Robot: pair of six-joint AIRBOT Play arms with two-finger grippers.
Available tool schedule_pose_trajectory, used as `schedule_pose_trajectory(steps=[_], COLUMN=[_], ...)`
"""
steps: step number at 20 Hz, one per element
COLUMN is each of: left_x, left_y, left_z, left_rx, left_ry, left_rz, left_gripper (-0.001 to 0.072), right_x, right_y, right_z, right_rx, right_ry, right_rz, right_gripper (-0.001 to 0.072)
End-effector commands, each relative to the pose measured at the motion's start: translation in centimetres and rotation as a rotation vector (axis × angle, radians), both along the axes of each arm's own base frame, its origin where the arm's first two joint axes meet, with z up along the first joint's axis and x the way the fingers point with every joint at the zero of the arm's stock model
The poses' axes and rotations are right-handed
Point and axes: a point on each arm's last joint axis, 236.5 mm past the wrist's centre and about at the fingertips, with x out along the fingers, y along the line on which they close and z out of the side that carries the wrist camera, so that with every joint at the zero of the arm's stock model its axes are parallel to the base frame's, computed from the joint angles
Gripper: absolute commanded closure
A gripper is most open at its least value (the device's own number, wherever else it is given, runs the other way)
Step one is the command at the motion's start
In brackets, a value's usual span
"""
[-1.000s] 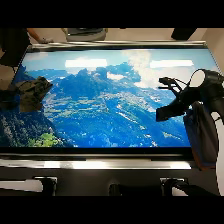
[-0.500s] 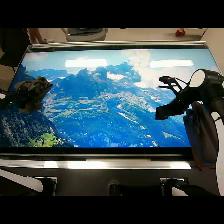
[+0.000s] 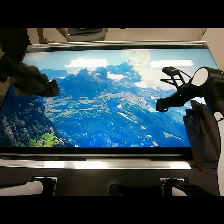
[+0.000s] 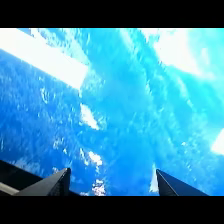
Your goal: Fold the shirts.
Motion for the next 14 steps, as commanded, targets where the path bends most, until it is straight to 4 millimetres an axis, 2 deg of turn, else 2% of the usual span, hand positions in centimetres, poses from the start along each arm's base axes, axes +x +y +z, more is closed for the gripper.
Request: schedule_pose_trajectory(steps=[1,2,4,6,7,8,10,11,14], left_x=[-8.3,-11.0,-16.4,-19.9,-21.2,-22.0,-23.0,-23.3,-24.5], left_y=[-12.6,-16.4,-23.4,-28.5,-31.0,-33.1,-37.2,-38.9,-44.6], left_z=[11.8,13.7,16.0,16.6,16.0,14.9,10.7,7.8,-2.6], left_rx=[0.128,0.142,0.13,0.085,0.074,0.061,0.044,0.044,0.042], left_ry=[-0.173,-0.203,-0.247,-0.261,-0.252,-0.229,-0.135,-0.071,0.173], left_rz=[-0.288,-0.379,-0.554,-0.682,-0.755,-0.815,-0.923,-0.966,-1.093], left_gripper=[0.0681,0.0681,0.0681,0.068,0.068,0.068,0.068,0.068,0.068], right_x=[0.4,-0.2,-1.7,-3.7,-4.7,-5.7,-7.7,-8.7,-11.3], right_y=[-0.7,-1.2,-2.3,-3.1,-3.3,-3.4,-3.6,-3.6,-3.6], right_z=[3.5,4.9,7.8,10.6,11.8,13.0,14.6,15.0,15.0], right_rx=[-0.029,-0.051,-0.098,-0.128,-0.136,-0.137,-0.142,-0.142,-0.145], right_ry=[-0.124,-0.159,-0.231,-0.293,-0.321,-0.348,-0.382,-0.385,-0.342], right_rz=[-0.003,-0.007,-0.016,-0.025,-0.028,-0.03,-0.034,-0.033,-0.027], right_gripper=[0.0102,0.0102,0.0101,0.0101,0.0101,0.0101,0.0101,0.0101,0.0101])
